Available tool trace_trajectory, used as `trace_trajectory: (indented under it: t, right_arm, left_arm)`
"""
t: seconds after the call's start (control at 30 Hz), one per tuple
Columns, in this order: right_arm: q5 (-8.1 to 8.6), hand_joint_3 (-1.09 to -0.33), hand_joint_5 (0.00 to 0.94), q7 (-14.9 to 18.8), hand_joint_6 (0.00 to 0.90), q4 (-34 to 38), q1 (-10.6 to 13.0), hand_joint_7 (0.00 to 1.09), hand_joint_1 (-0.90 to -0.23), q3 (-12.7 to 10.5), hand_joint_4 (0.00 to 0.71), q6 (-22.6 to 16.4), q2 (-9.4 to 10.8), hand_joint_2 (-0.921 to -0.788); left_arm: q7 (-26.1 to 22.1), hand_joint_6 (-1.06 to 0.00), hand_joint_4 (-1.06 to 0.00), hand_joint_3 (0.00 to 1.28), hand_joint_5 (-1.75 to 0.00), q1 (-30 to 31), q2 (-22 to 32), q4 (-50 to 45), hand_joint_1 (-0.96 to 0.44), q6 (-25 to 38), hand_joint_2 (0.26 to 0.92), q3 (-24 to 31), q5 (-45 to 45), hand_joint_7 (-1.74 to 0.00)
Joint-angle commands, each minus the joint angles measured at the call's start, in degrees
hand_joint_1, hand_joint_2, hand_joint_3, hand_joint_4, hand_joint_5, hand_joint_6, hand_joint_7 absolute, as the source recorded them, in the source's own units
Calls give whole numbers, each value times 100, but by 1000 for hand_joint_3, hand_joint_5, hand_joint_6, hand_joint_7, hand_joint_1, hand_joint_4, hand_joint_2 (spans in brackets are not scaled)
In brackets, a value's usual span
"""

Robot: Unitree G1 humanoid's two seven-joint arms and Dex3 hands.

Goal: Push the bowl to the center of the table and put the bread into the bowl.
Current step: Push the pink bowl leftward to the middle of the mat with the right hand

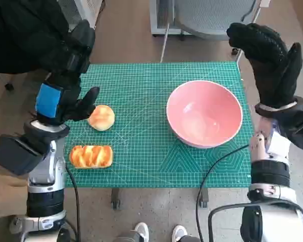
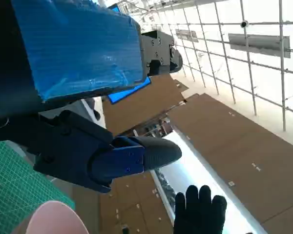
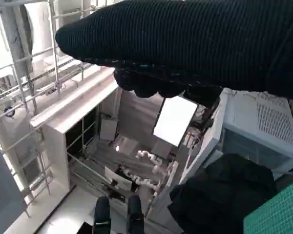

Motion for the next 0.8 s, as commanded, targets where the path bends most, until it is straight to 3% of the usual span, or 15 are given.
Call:
trace_trajectory:
  t: [0.03, 0.8]
  right_arm:
    - [-19, -837, 1, -59, 242, -65, 102, 10, -627, 22, 230, 123, -20, -921]
    - [-27, -807, 3, -131, 260, -363, 215, 15, -632, 25, 237, 201, -32, -921]
  left_arm:
    - [14, 1, -48, 553, -14, -14, 102, -135, -637, 58, 921, 9, 54, -275]
    - [59, 1, -42, 552, -13, -9, 94, -341, -646, 219, 921, -3, 37, -276]
